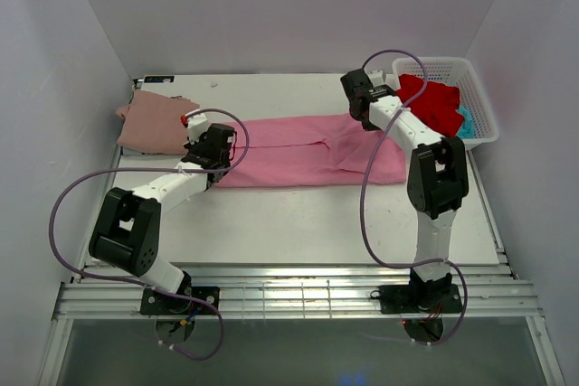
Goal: Fold and stack the t-shirts
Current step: Fold the other side of the tshirt into a rectangle
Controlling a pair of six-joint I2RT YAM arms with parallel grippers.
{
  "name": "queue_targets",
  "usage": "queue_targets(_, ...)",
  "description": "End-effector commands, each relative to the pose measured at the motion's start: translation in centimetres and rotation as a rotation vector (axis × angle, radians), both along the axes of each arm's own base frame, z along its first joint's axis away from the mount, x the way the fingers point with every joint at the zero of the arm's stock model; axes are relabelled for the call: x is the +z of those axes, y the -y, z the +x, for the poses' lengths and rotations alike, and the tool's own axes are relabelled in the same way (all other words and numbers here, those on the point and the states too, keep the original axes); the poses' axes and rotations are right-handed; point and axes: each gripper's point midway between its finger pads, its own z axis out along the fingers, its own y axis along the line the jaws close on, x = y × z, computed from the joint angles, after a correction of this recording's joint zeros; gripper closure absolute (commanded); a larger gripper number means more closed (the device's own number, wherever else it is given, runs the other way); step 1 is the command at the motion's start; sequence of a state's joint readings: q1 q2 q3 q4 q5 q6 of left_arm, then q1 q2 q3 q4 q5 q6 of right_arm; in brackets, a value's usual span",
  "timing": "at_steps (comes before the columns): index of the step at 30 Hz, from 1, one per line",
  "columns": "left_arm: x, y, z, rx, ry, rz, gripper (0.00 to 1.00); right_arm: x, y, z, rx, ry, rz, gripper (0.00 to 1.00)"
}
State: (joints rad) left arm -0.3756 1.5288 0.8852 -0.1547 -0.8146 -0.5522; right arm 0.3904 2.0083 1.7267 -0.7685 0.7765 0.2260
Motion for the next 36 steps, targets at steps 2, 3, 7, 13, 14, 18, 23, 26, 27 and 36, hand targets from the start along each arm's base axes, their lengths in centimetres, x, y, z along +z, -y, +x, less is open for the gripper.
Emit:
queue_targets(2, 0.9, 0.2, 1.8, -0.007, 0.036, -0.005, 1.00, 2.0, 0.2, 2.4, 0.019, 0.043, -0.016, 0.92)
queue_targets(3, 0.9, 0.2, 1.9, -0.006, 0.035, -0.003, 1.00, 2.3, 0.3, 2.9, 0.017, 0.049, -0.013, 0.92)
queue_targets(7, 0.5, -0.2, 2.0, 0.005, 0.032, -0.002, 1.00, 3.2, 0.6, 3.7, 0.020, 0.068, -0.015, 0.92)
queue_targets(13, -0.1, -0.7, 2.1, 0.018, 0.026, 0.000, 1.00, 4.0, 1.2, 5.5, 0.019, 0.086, -0.013, 0.92)
queue_targets(14, -0.2, -0.8, 2.1, 0.022, 0.023, 0.003, 1.00, 3.5, 1.2, 5.7, 0.020, 0.076, -0.017, 0.92)
queue_targets(18, -0.5, -0.9, 2.5, 0.014, 0.028, -0.003, 1.00, 2.9, 1.9, 6.6, 0.015, 0.062, -0.025, 0.92)
queue_targets(23, -1.8, -0.5, 3.9, -0.015, -0.009, 0.015, 1.00, 1.3, 2.2, 7.5, 0.014, 0.037, -0.028, 0.92)
queue_targets(26, -2.8, -0.1, 4.5, -0.039, -0.031, 0.023, 1.00, 0.4, 2.1, 7.8, 0.015, 0.022, -0.031, 0.92)
queue_targets(27, -3.0, -0.1, 4.6, -0.043, -0.036, 0.025, 1.00, 0.3, 2.1, 8.0, 0.016, 0.023, -0.029, 0.92)
queue_targets(36, -2.1, -0.5, 6.6, -0.012, 0.014, 0.057, 1.00, 1.2, 2.0, 10.4, 0.017, 0.124, -0.046, 0.92)
